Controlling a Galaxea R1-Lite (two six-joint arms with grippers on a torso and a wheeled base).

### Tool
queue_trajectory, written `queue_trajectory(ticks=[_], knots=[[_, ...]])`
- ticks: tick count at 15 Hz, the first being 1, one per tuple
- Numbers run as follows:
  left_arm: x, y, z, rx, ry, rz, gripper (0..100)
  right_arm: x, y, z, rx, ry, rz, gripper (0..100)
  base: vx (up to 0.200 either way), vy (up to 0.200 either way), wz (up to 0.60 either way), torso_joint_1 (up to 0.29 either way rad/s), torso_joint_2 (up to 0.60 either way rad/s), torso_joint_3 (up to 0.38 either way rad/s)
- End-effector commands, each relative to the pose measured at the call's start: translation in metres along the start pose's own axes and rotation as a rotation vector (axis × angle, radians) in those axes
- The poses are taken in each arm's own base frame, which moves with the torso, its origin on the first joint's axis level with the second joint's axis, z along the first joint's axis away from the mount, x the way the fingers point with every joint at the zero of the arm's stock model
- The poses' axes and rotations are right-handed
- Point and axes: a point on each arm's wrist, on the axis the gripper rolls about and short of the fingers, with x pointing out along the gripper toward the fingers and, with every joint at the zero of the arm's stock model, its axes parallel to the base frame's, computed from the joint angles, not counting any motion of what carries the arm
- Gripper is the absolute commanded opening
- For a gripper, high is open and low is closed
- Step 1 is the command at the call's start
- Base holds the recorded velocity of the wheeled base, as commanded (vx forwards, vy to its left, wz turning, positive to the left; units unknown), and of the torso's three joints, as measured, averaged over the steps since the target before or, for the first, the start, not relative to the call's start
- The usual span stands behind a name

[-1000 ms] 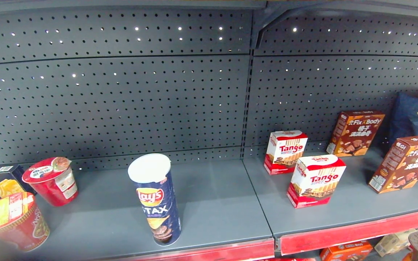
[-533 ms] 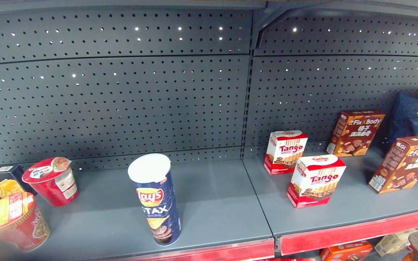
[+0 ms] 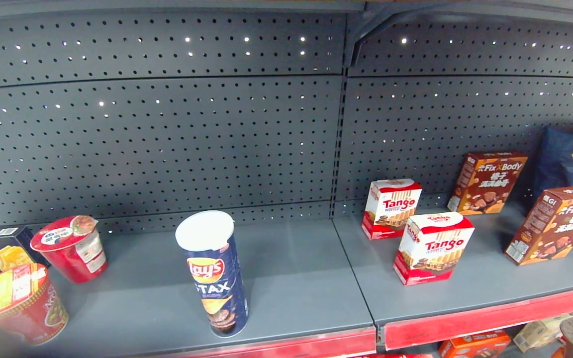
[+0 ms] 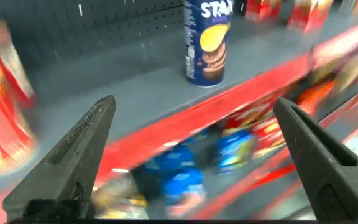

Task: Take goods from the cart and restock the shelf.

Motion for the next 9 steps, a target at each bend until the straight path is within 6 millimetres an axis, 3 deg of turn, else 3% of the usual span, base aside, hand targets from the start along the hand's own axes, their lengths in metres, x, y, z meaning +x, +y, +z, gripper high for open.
queue_trajectory(ticks=[1,9], knots=[[0.003,-0.001,-0.006,0.043,0.000,-0.020,100,0.000,0.000,0.001,-0.001,-0.001,0.000,0,0.000,0.000,0.00,0.000,0.00,0.000],[0.003,0.000,-0.006,-0.013,-0.010,-0.009,100,0.003,-0.002,0.011,0.000,-0.006,0.067,0,0.000,0.000,0.00,0.000,0.00,0.000]])
